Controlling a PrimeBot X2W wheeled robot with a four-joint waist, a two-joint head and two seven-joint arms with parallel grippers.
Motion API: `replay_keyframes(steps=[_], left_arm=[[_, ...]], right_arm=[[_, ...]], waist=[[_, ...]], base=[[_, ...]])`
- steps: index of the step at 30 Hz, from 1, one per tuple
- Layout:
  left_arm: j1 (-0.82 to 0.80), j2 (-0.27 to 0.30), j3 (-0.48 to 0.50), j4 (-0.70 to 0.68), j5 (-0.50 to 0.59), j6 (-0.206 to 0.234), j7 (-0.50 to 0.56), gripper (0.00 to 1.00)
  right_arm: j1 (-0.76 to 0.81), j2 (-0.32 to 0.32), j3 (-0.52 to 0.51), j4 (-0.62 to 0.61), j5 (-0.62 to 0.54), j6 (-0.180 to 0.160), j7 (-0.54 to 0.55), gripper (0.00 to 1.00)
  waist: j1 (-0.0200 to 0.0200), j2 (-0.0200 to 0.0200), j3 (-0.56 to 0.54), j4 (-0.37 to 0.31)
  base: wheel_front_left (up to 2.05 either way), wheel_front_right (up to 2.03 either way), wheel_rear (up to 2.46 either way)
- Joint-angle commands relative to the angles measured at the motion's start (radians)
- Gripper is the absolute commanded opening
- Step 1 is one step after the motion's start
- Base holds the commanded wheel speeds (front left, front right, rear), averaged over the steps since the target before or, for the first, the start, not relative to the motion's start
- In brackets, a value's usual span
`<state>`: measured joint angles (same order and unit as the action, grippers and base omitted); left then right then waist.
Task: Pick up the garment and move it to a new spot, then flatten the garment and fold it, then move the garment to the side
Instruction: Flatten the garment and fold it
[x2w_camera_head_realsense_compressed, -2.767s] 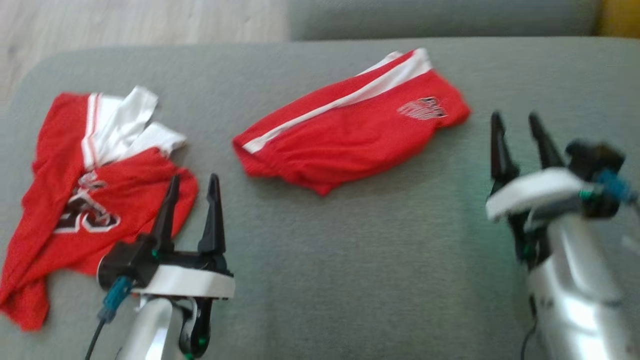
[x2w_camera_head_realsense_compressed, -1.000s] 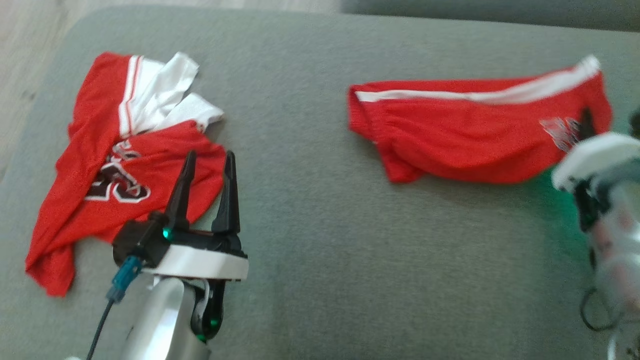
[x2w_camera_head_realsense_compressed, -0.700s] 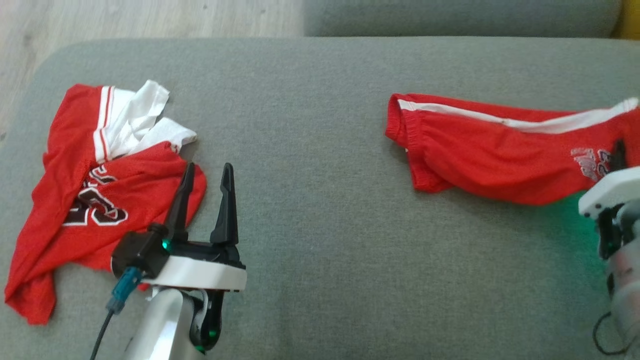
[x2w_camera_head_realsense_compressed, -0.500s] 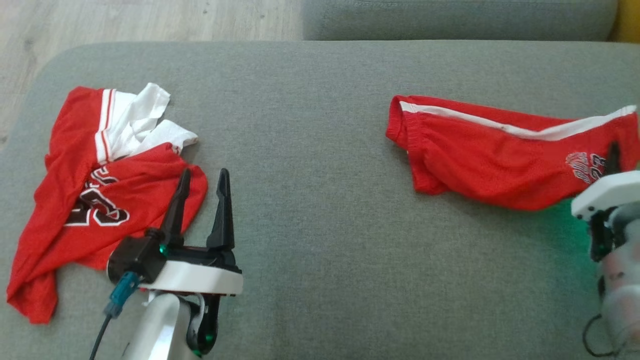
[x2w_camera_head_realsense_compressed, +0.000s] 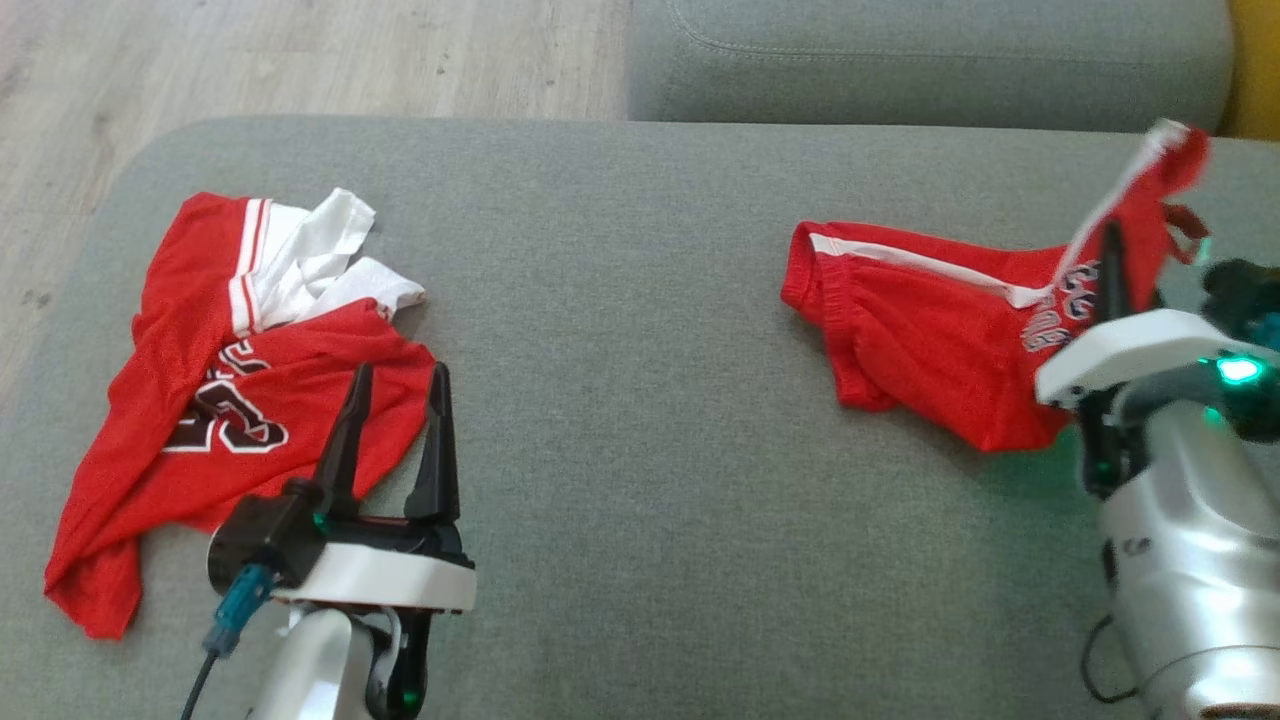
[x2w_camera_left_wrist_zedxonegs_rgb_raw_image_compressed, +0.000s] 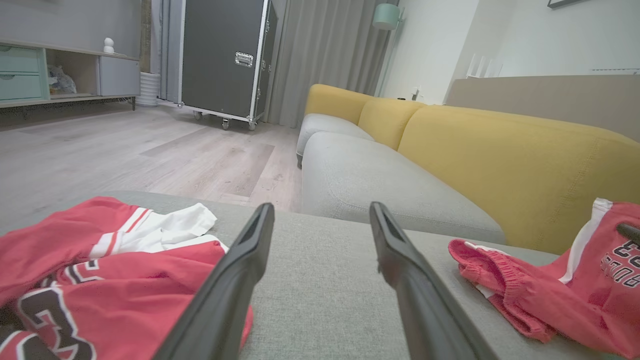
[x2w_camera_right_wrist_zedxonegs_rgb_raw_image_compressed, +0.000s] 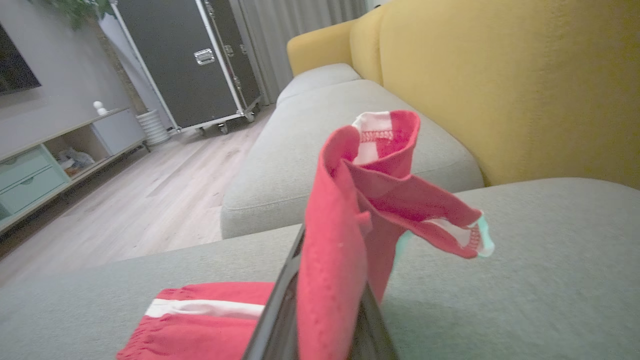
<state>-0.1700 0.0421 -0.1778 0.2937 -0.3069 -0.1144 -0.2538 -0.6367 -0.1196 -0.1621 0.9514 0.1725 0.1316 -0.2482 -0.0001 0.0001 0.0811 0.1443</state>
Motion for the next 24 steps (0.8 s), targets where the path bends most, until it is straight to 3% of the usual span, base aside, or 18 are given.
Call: replay_keyframes(steps=[1, 9, 24], left_arm=[[-0.023, 0.008, 0.041, -0.027, 0.007, -0.001, -0.008, 1.0], [-0.017, 0.008, 0.04, -0.024, 0.009, -0.003, -0.008, 1.0], [-0.008, 0.008, 0.039, -0.011, 0.017, -0.002, -0.008, 1.0]], right_arm=[[-0.014, 0.017, 0.048, -0.045, 0.016, -0.001, -0.013, 0.0], [-0.012, 0.047, 0.228, -0.068, 0.089, -0.001, -0.013, 0.0], [-0.012, 0.062, 0.523, 0.057, 0.161, -0.001, -0.013, 0.0]], waist=[[0.0001, -0.0001, -0.004, 0.004], [0.0001, -0.0001, -0.011, 0.032], [0.0001, -0.0001, -0.023, 0.103]], base=[[0.0, 0.0, 0.0], [0.0, 0.0, 0.0], [0.0, 0.0, 0.0]])
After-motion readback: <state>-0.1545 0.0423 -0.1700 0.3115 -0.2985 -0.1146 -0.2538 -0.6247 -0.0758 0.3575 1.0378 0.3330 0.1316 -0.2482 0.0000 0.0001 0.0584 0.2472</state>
